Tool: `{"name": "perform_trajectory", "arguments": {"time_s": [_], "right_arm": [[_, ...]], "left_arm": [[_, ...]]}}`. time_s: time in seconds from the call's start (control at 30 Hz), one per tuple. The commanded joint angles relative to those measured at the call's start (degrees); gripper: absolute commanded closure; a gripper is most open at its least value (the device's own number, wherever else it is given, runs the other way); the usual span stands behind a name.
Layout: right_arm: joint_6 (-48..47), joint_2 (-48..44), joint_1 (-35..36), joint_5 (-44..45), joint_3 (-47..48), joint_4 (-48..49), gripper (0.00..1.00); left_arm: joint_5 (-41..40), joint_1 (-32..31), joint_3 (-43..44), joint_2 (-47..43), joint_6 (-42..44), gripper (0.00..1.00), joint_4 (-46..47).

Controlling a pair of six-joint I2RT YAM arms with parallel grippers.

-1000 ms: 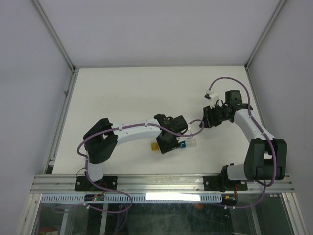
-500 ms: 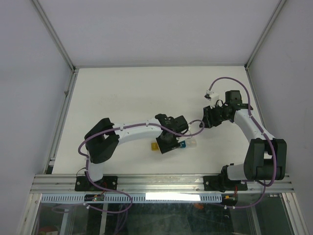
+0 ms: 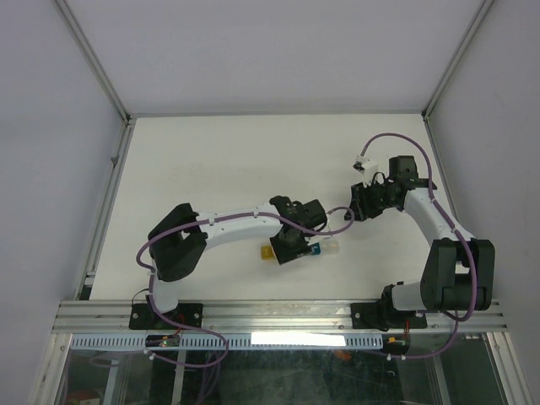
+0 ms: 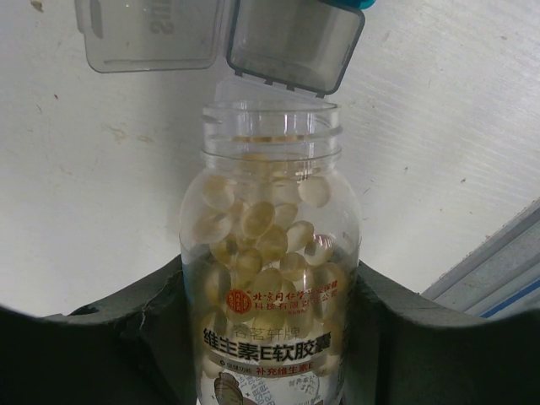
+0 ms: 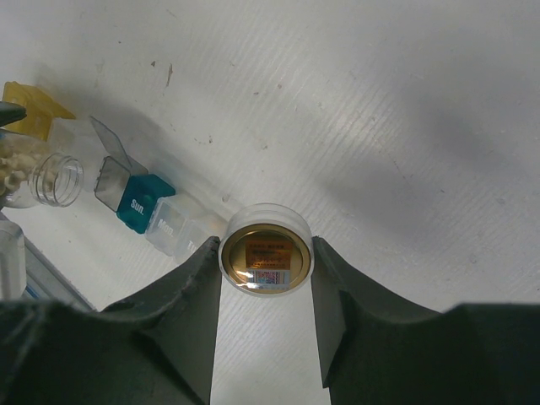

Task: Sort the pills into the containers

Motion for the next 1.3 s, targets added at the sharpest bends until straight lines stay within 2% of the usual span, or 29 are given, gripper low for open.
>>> {"name": "perform_trajectory", "arguments": {"time_s": [0.0, 0.1, 0.2, 0.27, 0.33, 0.43, 0.5, 0.53, 0.6, 0.67, 0.73, 0.8, 0.87, 0.93, 1.0, 1.27], "right_arm": [[-0.5, 0.1, -0.5, -1.5, 2.2, 0.3, 0.84], [-0.6, 0.1, -0.6, -1.6, 2.1, 0.3, 0.84], [-0.5, 0.0, -0.5, -1.5, 2.1, 0.3, 0.84], [-0.6, 0.1, -0.6, -1.6, 2.1, 0.3, 0.84], [-0.6, 0.1, -0.6, -1.5, 2.0, 0.3, 0.84], [-0.6, 0.3, -0.6, -1.7, 2.2, 0.2, 0.84], [-0.6, 0.3, -0.6, -1.6, 2.2, 0.2, 0.84], [-0.6, 0.2, -0.6, -1.6, 2.1, 0.2, 0.84], [-0.6, 0.1, -0.6, -1.6, 2.1, 0.1, 0.84], [-0.6, 0.1, -0.7, -1.6, 2.1, 0.1, 0.84], [-0.6, 0.1, -0.7, -1.6, 2.1, 0.1, 0.84], [-0.6, 0.2, -0.8, -1.8, 2.1, 0.2, 0.84], [-0.7, 0.2, -0.8, -1.6, 2.1, -0.1, 0.83], [-0.7, 0.0, -1.0, -1.8, 1.9, 0.2, 0.83], [-0.7, 0.0, -1.1, -1.9, 2.1, -0.1, 0.83], [-0.8, 0.0, -1.1, -2.3, 2.0, -0.2, 0.83]], "left_arm": [[-1.2, 0.2, 3.7, 0.3, -0.3, 1.0, -2.0], [-1.2, -0.2, 1.7, -0.6, 1.1, 1.0, 0.6], [0.1, -1.4, 5.6, 1.3, -0.4, 1.0, -2.5], [-1.1, -0.5, 2.2, -0.7, 0.7, 1.0, 1.5], [-0.3, 0.0, 4.3, 1.2, -0.4, 1.0, -2.4], [-1.0, -0.7, 2.6, 0.1, 0.4, 1.0, 0.6], [-0.5, -1.2, 5.6, 2.0, -1.2, 1.0, -3.8], [-0.3, -2.6, 5.8, 1.4, -0.6, 1.0, -2.4], [-1.0, -0.6, 0.8, -0.3, 0.5, 1.0, 1.5], [0.1, 1.0, 2.7, 1.6, -0.5, 1.0, -2.1], [0.0, -1.0, 3.8, 1.0, -0.2, 1.0, -1.5], [-0.8, 0.3, 1.8, 0.8, 0.5, 1.0, -0.2], [-0.3, -0.7, 5.8, 2.3, -1.0, 1.0, -4.1], [-0.8, -2.0, 2.8, -0.1, 0.2, 1.0, 0.0], [-0.6, 0.6, 2.1, 1.2, -0.7, 1.0, -2.4], [-1.3, 0.9, -1.8, -2.9, -0.8, 1.0, 2.9]]}}
